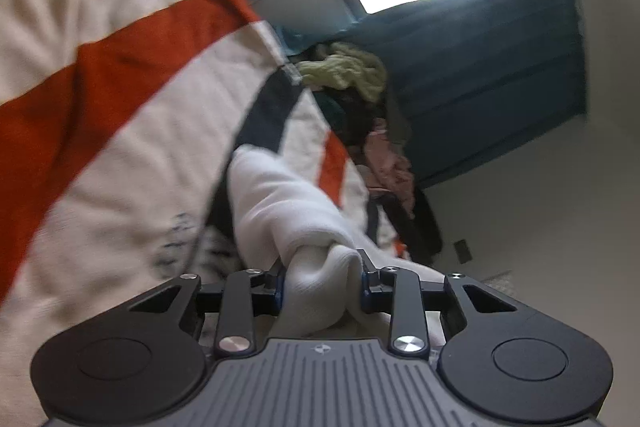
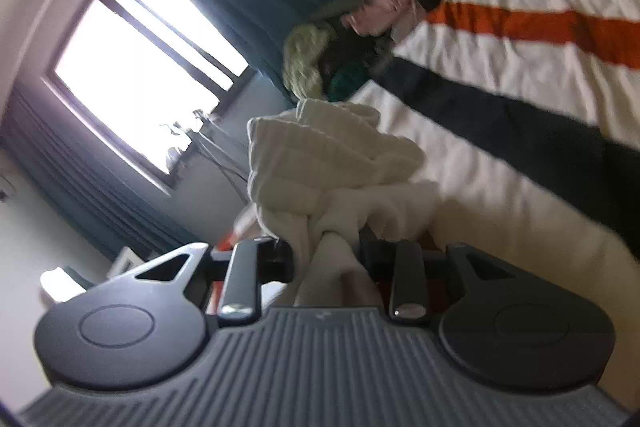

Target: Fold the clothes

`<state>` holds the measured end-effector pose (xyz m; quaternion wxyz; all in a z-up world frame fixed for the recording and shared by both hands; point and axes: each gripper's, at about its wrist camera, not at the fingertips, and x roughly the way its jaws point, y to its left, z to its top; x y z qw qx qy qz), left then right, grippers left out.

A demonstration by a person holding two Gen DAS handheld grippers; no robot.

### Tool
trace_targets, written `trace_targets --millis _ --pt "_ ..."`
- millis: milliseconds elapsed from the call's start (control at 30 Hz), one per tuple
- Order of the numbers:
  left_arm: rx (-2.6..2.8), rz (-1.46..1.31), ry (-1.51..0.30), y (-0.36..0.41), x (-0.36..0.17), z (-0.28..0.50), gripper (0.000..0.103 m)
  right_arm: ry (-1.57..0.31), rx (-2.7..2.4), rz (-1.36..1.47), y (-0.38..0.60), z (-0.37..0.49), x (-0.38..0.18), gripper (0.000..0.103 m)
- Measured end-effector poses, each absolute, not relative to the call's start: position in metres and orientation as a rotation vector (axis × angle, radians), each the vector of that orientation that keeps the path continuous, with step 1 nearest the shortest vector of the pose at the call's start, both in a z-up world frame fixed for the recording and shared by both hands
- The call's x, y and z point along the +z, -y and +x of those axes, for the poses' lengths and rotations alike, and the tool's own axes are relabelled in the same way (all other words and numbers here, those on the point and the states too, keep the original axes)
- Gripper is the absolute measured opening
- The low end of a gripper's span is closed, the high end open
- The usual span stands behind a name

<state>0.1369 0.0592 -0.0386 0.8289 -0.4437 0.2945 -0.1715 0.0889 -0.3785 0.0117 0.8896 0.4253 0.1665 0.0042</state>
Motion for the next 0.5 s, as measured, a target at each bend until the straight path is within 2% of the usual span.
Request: trace_targets --millis 233,500 --pt "-0.407 -0.885 -0.622 0.023 0.024 0.196 0.032 -0.177 -0.004 0.886 0.437 0.115 0.054 0.033" --pt "-0.488 -0.822 -0.57 0.142 0.034 0.315 0.032 -0.04 -0.08 0.923 0.526 0.168 0.055 0.033"
